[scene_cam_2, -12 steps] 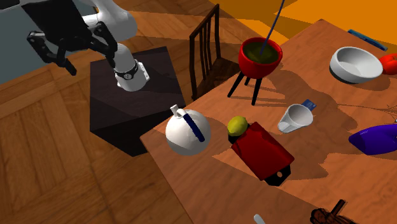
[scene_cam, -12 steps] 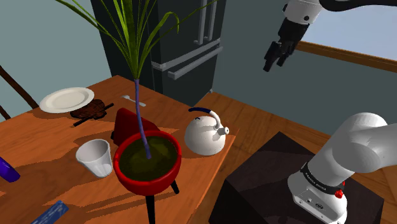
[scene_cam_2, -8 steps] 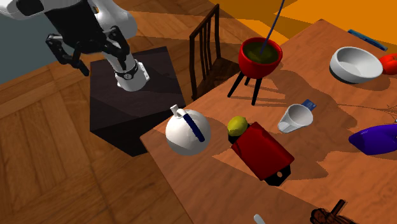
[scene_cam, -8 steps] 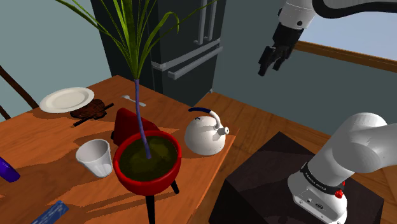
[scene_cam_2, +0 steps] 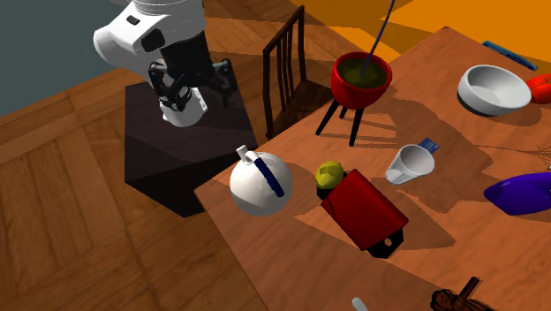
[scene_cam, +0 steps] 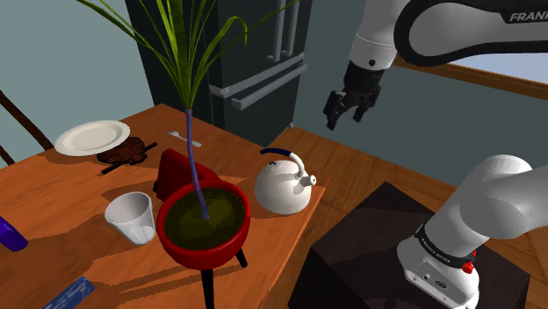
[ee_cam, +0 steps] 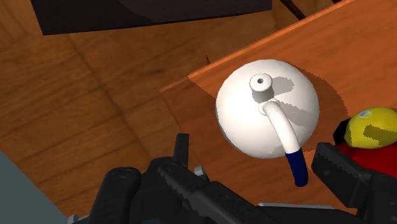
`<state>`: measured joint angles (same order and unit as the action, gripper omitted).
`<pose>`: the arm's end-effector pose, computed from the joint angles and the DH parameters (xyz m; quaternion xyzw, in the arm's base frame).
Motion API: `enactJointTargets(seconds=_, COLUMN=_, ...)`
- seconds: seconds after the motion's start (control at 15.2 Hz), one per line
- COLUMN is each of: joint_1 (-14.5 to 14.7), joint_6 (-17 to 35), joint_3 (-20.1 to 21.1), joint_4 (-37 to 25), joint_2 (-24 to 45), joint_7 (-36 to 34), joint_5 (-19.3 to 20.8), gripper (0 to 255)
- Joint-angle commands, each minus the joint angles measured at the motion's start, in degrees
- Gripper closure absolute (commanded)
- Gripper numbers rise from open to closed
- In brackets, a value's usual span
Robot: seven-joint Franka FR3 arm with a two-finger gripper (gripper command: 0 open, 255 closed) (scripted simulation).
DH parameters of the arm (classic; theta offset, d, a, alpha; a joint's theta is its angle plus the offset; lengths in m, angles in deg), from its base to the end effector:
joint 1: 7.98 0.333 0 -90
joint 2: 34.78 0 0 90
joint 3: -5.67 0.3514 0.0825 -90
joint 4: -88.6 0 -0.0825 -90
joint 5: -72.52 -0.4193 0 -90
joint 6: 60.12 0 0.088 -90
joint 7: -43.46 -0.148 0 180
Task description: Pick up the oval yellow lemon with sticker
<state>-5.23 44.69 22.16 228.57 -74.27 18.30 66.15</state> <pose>0.3444 0.1438 0.5084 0.9946 -0.0932 0.0395 0.0244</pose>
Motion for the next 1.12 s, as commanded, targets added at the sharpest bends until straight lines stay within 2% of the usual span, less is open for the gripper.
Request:
enactJointTargets(seconds=0.0, joint_1=-0.06, joint_6=2.25, joint_3=2.92, joint_4=0.17, joint_2=2.33, joint_7=-4.29, joint_5=-1.02, gripper=0)
enactJointTargets(seconds=0.33, joint_1=-0.81, joint_6=6.94, joint_3=10.58, joint_4=-2.06, joint_2=10.03, joint_7=-15.3, joint_5=-2.18, gripper=0)
enactJointTargets(seconds=0.59, joint_1=-2.31, joint_6=10.52, joint_3=16.77, joint_4=-5.46, joint_2=17.96, joint_7=-24.81, joint_5=-0.92, gripper=0)
enactJointTargets(seconds=0.86, joint_1=-4.21, joint_6=13.48, joint_3=22.75, joint_4=-10.25, joint_2=27.66, joint_7=-35.57, joint_5=3.31, gripper=0)
enactJointTargets(seconds=1.06, joint_1=-4.99, joint_6=14.84, joint_3=26.38, joint_4=-14.8, joint_2=36.31, joint_7=-44.75, joint_5=8.94, gripper=0)
